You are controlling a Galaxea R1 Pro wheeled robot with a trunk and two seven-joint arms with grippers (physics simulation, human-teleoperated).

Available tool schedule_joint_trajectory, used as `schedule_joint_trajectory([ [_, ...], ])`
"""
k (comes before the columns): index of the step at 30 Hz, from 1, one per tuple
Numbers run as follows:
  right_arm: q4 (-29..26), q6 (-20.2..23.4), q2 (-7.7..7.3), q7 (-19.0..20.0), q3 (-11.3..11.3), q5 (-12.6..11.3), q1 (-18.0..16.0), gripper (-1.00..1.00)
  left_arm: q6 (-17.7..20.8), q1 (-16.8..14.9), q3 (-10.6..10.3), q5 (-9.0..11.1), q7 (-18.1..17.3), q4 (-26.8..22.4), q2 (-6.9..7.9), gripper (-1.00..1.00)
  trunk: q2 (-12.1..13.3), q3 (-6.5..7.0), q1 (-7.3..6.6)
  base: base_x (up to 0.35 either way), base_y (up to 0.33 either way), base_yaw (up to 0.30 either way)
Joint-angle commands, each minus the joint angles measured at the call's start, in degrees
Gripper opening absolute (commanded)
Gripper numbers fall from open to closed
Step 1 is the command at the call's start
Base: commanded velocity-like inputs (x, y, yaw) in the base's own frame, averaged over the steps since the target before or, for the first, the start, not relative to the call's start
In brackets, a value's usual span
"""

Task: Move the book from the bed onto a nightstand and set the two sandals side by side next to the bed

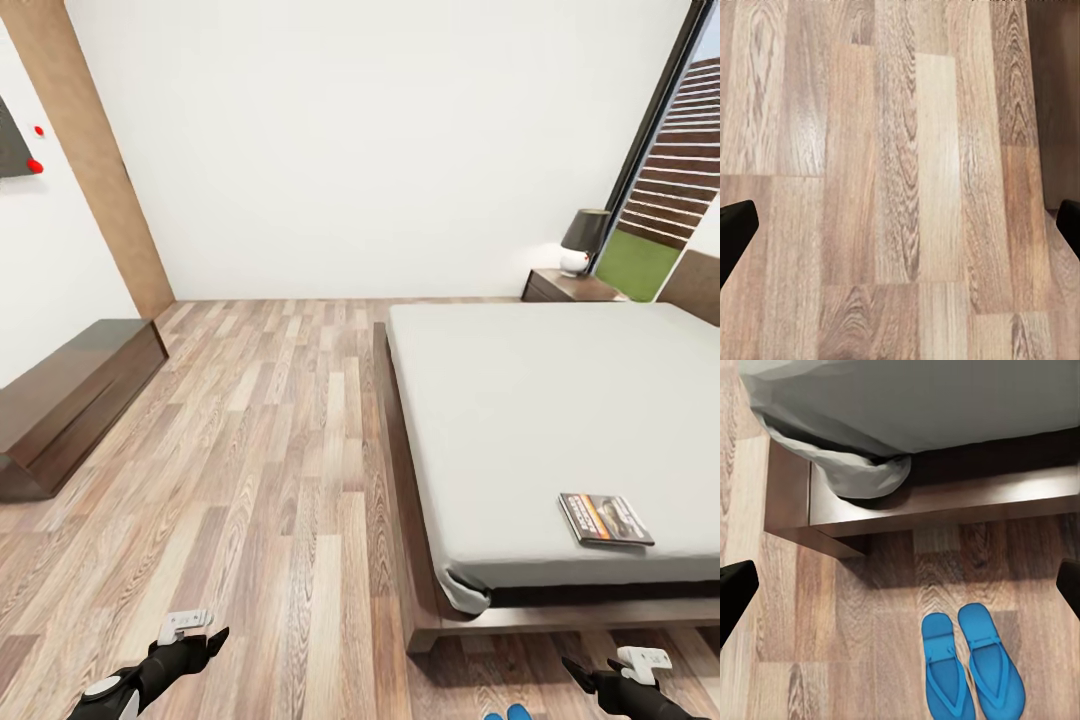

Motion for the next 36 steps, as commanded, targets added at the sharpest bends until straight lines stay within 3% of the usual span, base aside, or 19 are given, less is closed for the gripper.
schedule_joint_trajectory([
  [1,0.1,-0.1,-0.01,0.3,-0.3,0.0,0.0,1.0,-0.1,0.0,0.5,-0.6,-0.4,0.0,-0.05,1.0,0.0,0.05,0.0,0.0,0.0,0.0],
  [36,0.1,-0.1,-0.01,0.3,-0.3,0.0,0.0,1.0,-0.1,0.0,0.5,-0.6,-0.4,0.0,-0.05,1.0,0.0,3.26,0.0,0.0,0.0,0.0],
])
